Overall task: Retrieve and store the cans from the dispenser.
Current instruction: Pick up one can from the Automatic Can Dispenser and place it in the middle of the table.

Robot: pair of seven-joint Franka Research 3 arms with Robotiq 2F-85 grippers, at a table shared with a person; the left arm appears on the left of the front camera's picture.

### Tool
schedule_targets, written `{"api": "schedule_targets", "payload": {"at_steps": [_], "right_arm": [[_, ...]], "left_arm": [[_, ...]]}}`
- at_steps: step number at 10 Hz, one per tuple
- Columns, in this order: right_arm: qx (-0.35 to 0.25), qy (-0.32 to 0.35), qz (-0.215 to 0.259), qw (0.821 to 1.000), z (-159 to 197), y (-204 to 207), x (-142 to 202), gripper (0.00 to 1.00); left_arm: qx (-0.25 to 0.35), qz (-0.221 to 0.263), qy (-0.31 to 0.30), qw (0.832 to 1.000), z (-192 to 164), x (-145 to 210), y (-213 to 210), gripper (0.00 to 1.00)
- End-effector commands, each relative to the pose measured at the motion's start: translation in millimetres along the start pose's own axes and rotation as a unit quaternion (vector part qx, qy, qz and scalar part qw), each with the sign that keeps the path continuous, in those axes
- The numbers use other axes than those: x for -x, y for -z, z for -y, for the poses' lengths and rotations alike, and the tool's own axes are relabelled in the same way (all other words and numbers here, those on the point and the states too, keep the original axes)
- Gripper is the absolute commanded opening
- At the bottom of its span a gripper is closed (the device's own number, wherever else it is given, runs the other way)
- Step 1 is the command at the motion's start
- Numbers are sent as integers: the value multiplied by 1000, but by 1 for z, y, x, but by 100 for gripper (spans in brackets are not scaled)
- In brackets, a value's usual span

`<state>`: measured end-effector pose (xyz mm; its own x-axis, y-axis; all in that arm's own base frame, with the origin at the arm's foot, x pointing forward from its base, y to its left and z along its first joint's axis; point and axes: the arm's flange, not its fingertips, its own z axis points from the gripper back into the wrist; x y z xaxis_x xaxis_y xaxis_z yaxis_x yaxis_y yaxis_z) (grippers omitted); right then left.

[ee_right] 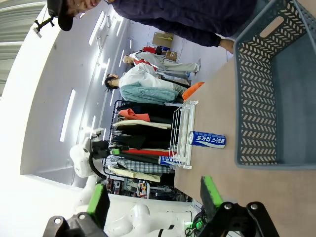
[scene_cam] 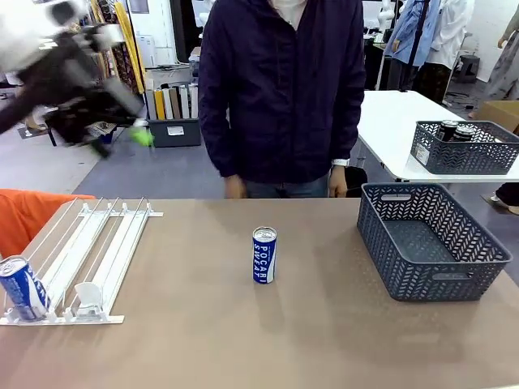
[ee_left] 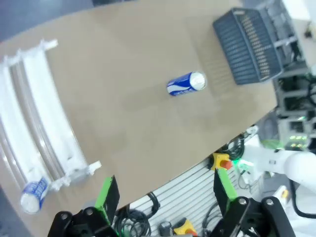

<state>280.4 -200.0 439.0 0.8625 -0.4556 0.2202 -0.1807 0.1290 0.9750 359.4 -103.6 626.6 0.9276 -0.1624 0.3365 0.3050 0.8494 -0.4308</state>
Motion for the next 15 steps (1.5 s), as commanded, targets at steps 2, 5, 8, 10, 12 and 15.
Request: {"api": "schedule_targets", "payload": {"at_steps": [2,5,8,10,12,15], "right_arm": [[-2,-8,-4,1000,-2,-1,0,100],[-2,-8,-4,1000,-2,-1,0,100],[-2,-8,-4,1000,-2,-1,0,100],[-2,-8,-4,1000,-2,-1,0,100],[-2,-8,-4,1000,-2,-1,0,100],[-2,-8,-4,1000,-2,-1,0,100]], "left_arm": [[69,63,-128,987,-122,104,-53,100],[209,145,-208,944,-239,203,-87,100],[151,111,-209,960,-211,196,-83,100],[151,111,-209,960,-211,196,-83,100],[151,111,-209,960,-211,196,-83,100],[151,111,-209,960,-211,196,-83,100]]}}
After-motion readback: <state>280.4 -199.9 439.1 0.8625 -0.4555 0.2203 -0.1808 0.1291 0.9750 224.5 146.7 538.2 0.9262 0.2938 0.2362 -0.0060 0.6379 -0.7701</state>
